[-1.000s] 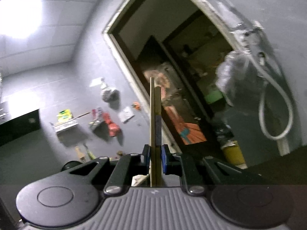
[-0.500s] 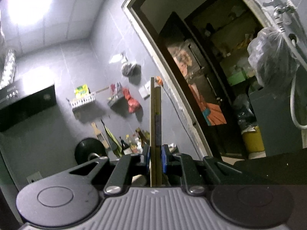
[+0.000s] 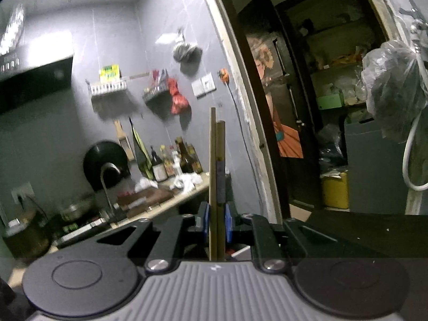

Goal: Organize utensils
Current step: 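Lower the chopsticks into the white basket held by the left gripper and release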

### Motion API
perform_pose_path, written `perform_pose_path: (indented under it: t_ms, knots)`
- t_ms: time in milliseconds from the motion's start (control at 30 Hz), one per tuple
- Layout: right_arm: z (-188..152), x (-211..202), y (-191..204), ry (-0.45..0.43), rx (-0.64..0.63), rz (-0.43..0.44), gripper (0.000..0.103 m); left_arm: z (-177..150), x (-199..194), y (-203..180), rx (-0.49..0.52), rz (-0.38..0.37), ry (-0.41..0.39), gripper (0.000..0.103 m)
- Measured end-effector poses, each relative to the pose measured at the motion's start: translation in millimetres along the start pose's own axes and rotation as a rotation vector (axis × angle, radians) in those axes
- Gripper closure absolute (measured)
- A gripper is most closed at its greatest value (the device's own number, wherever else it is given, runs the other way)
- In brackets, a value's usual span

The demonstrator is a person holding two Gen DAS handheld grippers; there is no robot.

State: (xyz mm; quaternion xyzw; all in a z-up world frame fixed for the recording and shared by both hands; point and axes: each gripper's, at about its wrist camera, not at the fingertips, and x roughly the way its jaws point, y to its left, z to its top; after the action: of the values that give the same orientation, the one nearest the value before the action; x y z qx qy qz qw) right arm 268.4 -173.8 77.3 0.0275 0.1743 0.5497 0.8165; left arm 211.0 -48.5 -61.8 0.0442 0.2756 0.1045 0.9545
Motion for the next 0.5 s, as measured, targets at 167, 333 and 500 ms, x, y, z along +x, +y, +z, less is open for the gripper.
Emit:
perform_pose_path:
  t_ms: [167,333,500]
  knots:
    - [-8,8,17,0.077,-0.036,-0.032,0.081,-1,1,0,0.002,0.003,0.000,0.015]
    - [-3,3,27,0.085,-0.059,-0.081,0.035,-1,0,-2,0.002,0.006,0.004,0.015]
    - [9,2,33,0.088,-0.046,-0.214,0.019,1,0,-2,0.005,0.008,0.013,0.015]
